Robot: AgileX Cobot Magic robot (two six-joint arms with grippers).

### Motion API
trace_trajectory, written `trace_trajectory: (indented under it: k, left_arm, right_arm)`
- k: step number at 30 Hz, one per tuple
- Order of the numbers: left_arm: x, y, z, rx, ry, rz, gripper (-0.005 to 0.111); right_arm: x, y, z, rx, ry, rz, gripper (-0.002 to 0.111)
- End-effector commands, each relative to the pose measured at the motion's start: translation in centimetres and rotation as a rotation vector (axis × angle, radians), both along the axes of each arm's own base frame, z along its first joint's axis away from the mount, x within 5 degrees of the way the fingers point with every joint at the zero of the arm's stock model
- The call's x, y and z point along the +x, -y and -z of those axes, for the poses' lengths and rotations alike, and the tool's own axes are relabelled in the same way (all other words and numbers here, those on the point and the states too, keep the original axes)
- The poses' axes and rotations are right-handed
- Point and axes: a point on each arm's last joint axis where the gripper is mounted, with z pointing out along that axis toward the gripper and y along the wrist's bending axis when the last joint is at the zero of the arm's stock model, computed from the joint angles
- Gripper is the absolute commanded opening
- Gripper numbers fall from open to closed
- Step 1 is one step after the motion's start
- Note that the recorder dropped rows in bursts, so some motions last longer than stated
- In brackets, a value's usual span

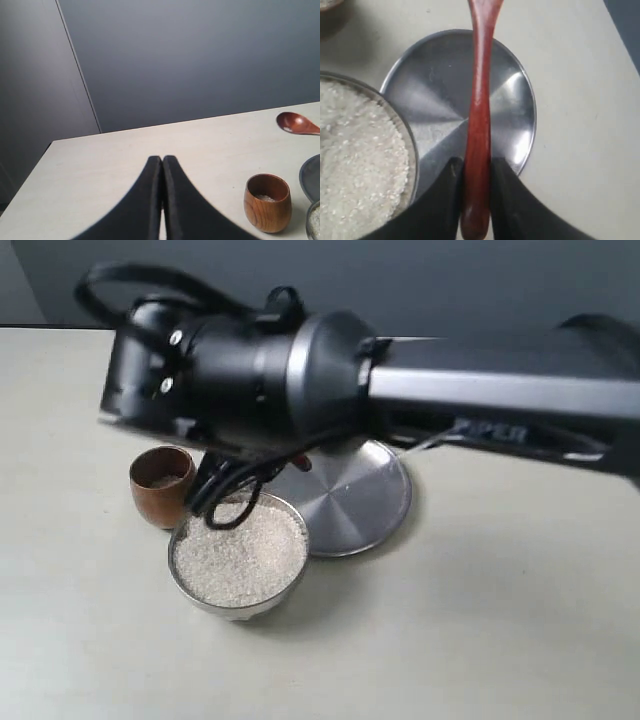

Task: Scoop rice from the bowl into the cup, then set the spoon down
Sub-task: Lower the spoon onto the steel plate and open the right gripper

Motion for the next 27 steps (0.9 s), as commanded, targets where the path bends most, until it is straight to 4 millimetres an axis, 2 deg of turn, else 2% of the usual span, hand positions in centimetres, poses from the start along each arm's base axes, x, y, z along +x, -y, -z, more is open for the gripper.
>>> trace_trajectory:
  k: [1, 5, 12, 18, 24, 27]
  left_arm:
    - [-0.1, 0.0, -0.2, 0.000, 0.013, -0.003, 0.000]
    - [-0.1, 0.0, -0.2, 0.000, 0.013, -0.003, 0.000]
    - [-0.1, 0.0, -0.2, 0.000, 0.013, -0.003, 0.000]
    - [-0.1, 0.0, -0.2, 0.000, 0.013, -0.003, 0.000]
    - [-0.1, 0.0, -0.2, 0.000, 0.016, -0.002, 0.000]
    - [-0.1, 0.0, -0.2, 0.000, 0.016, -0.002, 0.000]
  right_arm:
    - [1.3, 2.3, -2.1, 0.109, -0.066, 0.117, -0.001]
    - [2.1, 3.5, -2.6, 0.161, -0.131, 0.166, -0.001]
    - [3.0, 4.7, -1.8, 0.183, -0.230, 0.202, -0.001]
    - [2.5, 5.8, 0.4, 0.098, -0.282, 0.200, -0.001]
    - [3.2, 7.5, 2.8, 0.139, -0.345, 0.255, -0.001]
    - [3.3, 7.2, 3.4, 0.199, -0.340, 0.238, -0.001]
